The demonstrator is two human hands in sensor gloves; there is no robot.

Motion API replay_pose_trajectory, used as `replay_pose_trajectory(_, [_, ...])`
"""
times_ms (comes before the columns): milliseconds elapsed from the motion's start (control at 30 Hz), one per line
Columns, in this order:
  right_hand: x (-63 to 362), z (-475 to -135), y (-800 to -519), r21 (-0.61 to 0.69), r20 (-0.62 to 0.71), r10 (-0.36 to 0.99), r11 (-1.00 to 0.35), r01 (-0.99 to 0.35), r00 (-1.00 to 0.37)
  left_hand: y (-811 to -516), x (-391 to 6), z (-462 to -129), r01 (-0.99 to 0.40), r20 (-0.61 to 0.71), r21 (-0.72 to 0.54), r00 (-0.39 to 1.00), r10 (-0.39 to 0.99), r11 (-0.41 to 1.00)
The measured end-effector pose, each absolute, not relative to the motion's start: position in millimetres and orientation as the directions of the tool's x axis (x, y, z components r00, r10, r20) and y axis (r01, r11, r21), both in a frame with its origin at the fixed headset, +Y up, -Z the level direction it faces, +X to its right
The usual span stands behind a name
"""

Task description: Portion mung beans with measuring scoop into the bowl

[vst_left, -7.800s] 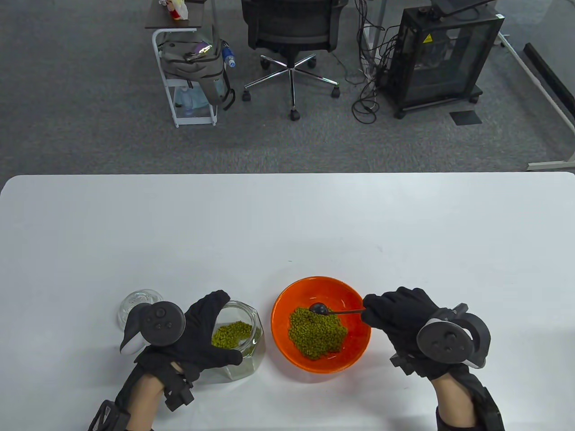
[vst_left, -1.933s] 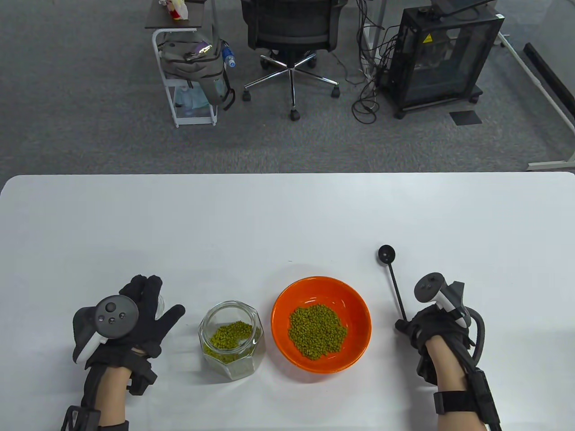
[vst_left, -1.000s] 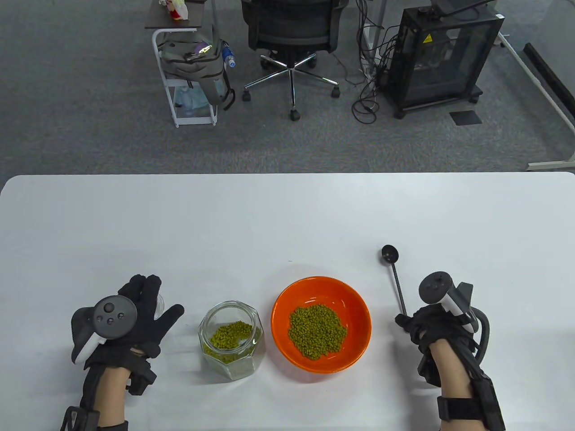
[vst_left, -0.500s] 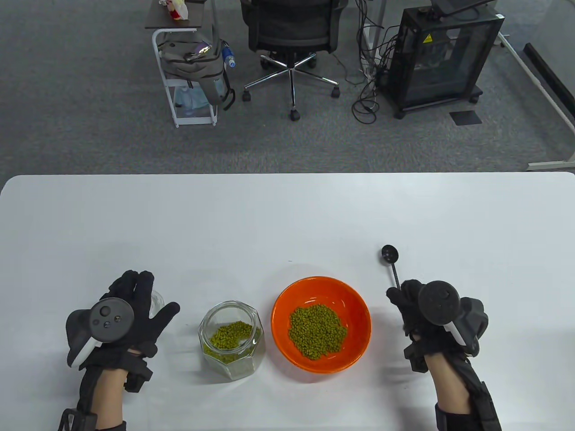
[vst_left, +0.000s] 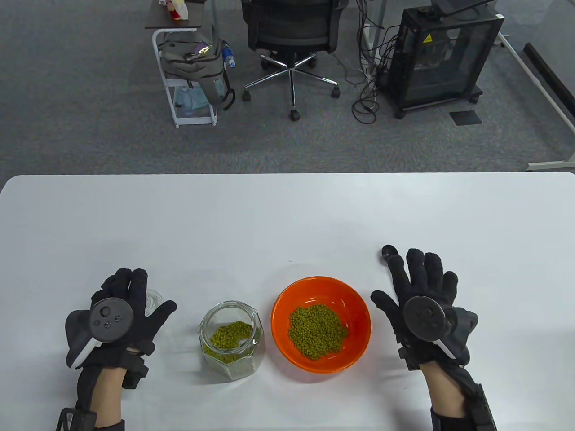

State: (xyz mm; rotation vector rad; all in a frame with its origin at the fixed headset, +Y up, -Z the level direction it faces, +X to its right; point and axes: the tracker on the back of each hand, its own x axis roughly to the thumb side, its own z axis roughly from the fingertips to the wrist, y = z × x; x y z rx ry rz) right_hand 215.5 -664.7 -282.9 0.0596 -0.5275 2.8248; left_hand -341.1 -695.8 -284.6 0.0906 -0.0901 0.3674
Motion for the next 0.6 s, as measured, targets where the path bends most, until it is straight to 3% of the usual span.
replay_pose_trajectory(300, [215,-283,-665,-0.351,0.084,0.241,-0.901,-0.255,-0.967,-706,-353,-291,-0.325,0.027,0.098,0.946,0.324,0.941])
replay_pose_trajectory(600, [215,-285,-667,-0.329,0.079,0.233,-0.912,-0.246,-0.969,-716,-357,-299,-0.265,-0.046,0.019,0.963,0.265,0.964])
